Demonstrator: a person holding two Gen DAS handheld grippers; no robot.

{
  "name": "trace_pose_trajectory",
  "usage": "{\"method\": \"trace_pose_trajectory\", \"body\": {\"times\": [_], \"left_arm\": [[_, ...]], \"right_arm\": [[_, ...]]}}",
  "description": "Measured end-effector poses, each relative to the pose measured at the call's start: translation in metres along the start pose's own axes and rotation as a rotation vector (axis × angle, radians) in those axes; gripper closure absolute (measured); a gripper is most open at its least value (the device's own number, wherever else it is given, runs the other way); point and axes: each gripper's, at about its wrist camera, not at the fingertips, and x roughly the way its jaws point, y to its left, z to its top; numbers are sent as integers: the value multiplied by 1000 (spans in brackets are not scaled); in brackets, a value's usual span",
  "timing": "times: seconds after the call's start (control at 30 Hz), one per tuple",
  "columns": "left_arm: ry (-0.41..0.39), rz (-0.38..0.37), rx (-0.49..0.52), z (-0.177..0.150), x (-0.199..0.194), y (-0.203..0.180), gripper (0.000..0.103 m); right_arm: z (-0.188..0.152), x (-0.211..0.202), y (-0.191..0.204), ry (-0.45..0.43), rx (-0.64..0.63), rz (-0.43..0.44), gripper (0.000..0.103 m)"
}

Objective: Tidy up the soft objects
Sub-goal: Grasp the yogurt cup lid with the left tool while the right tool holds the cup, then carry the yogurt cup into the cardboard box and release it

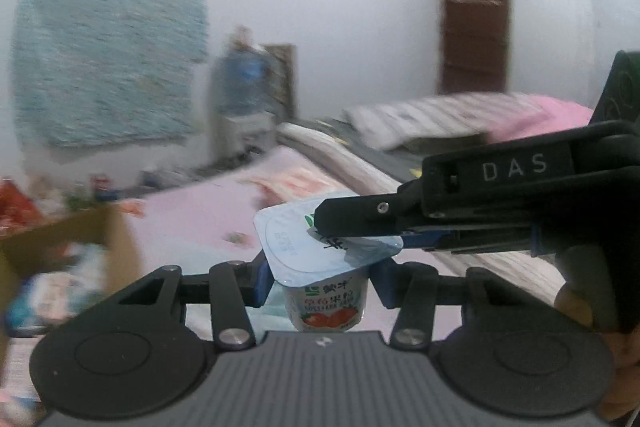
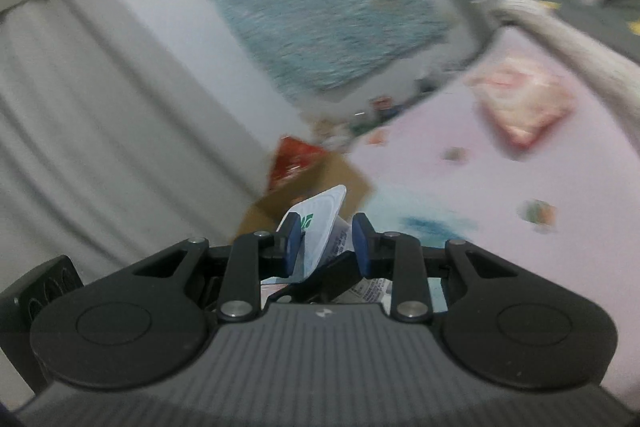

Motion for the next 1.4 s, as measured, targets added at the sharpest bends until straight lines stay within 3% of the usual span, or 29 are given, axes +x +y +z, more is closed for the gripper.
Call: {"method": "trace_pose_trajectory", "body": {"times": [0.17, 0.33, 0.53, 0.73, 1.0, 1.4], "left_arm": [[10, 152, -62, 6, -22, 63, 53], [85, 244, -181, -2, -26, 128, 53], [219, 240, -367, -32, -13, 192, 53], [327, 189, -491, -67, -3, 226, 53], [392, 147, -516, -89, 1, 236, 52], [463, 149, -572, -106, 6, 246, 35]], "right_arm": [[10, 69, 54, 120, -58, 139, 75], [3, 141, 93, 283, -72, 203, 74], [-21, 204, 123, 506, -108, 157, 73], [-46, 238, 123, 680, -100, 77, 72], [-55, 271, 124, 784, -152, 16, 72], [-65, 283, 123, 799, -181, 14, 72]]}}
